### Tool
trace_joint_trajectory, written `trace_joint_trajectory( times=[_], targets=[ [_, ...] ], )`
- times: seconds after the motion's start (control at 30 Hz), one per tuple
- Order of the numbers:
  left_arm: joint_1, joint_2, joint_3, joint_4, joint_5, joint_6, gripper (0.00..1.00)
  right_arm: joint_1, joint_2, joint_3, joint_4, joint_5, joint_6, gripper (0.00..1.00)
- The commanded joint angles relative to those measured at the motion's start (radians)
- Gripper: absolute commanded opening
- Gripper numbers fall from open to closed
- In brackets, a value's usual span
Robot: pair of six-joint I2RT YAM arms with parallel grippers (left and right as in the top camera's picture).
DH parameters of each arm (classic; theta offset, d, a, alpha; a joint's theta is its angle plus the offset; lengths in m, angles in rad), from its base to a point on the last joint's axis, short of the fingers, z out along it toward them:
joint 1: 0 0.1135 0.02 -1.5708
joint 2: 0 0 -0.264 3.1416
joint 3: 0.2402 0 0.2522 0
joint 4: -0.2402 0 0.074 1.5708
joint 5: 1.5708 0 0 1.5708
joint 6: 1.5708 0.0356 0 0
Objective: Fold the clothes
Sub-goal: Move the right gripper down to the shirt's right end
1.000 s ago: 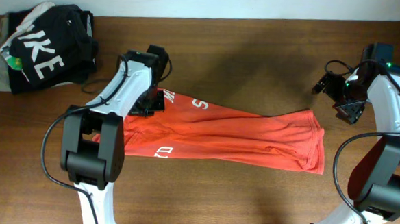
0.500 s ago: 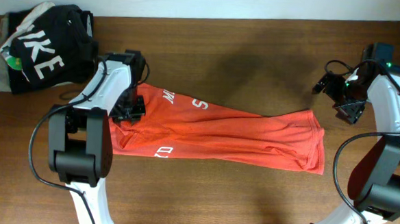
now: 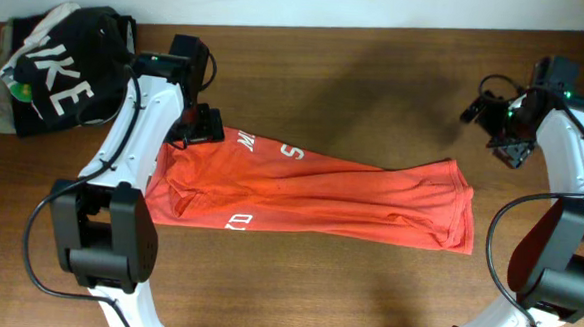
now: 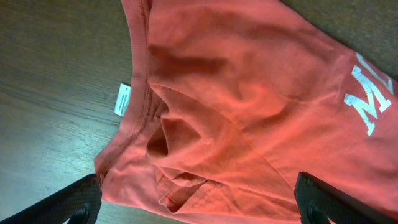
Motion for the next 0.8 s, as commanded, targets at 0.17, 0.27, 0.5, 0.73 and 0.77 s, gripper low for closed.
trace_joint_trajectory(
  times=[0.17, 0.27, 0.5, 0.73, 0.77],
  targets=[
    [0.0, -0.01, 0.009, 0.004, 0.033, -0.003, 0.99, 0.028, -0.001, -0.003, -0.042, -0.276, 0.034, 0.99],
    [0.0, -0.01, 0.009, 0.003, 0.034, -0.003, 0.99, 0.093, -0.001, -0.003, -0.119, -0.176, -0.198, 0.99],
    [0.0, -0.01, 0.009, -0.001, 0.034, -0.003, 0.99, 0.135, 0.0, -0.006, -0.195, 0.155, -0.225, 0.99],
    [0.0, -0.01, 0.009, 0.0, 0.053, -0.003, 0.99, 0.115, 0.035, -0.011, -0.189, 0.131, -0.396, 0.99],
    [0.0, -0.01, 0.009, -0.003, 0.053, -0.003, 0.99, 0.092, 0.047, -0.011, -0.191, 0.099, -0.396, 0.99]
  ],
)
